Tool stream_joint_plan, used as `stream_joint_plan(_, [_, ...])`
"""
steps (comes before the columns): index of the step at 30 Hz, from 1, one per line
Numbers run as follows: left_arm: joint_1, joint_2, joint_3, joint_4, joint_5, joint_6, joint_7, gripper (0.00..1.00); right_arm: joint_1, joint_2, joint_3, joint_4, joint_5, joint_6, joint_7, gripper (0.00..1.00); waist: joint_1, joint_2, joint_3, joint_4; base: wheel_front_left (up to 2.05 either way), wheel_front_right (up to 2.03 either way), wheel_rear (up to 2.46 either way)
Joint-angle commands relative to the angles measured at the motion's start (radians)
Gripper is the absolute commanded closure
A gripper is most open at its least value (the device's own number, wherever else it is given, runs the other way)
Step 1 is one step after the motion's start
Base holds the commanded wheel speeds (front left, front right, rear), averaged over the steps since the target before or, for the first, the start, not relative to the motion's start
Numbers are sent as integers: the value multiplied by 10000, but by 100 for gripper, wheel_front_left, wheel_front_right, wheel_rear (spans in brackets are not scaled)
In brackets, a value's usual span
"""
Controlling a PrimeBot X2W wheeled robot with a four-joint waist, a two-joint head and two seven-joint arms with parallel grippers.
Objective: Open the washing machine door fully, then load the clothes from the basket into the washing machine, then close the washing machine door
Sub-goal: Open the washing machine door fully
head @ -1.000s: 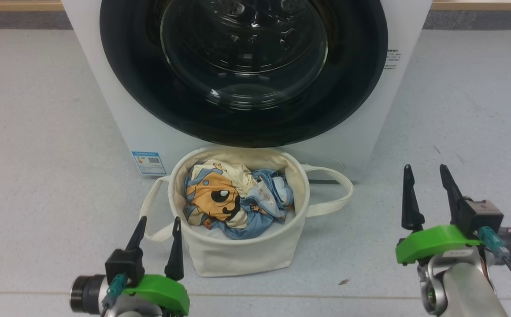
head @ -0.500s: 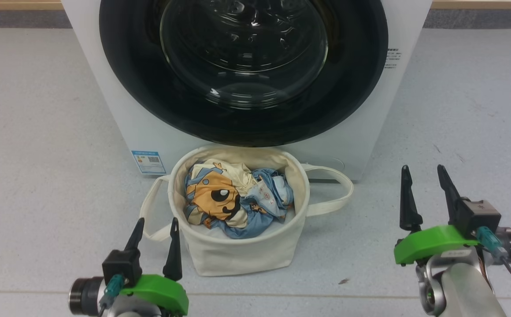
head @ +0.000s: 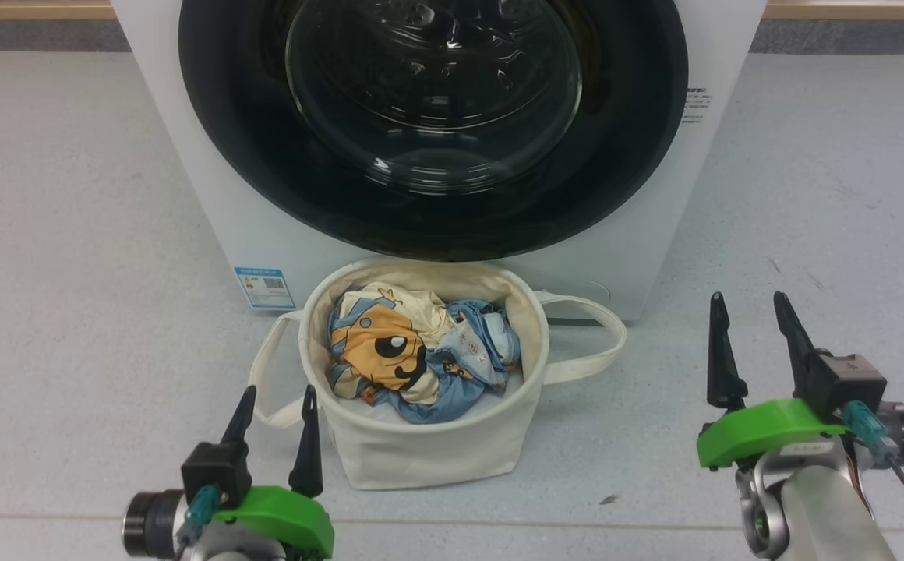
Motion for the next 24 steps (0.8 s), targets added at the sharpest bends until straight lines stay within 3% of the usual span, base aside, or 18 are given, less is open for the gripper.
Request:
stream_joint_plan(1, [-495, 108, 255, -322, 148, 15, -122, 0, -373, -74, 243, -323, 1, 0, -126, 0, 1, 0, 4, 5, -2, 15, -14])
stream_joint_plan(11, [-472, 108, -33, -132, 380, -155, -122, 0, -373, -74, 234, -301, -3, 0, -126, 0, 1, 0, 57, 34, 7, 94, -100])
stream_joint_plan(17, [-536, 108, -64, -152, 324, -257, -122, 0, -343, -74, 290, -256, -24, 0, -126, 0, 1, 0, 88, 60, 56, 165, -221])
stream_joint_plan(24, [-543, 108, 183, -445, 252, -75, -122, 0, -350, -74, 301, -270, 31, 0, -126, 0, 1, 0, 113, 74, 127, 119, -245])
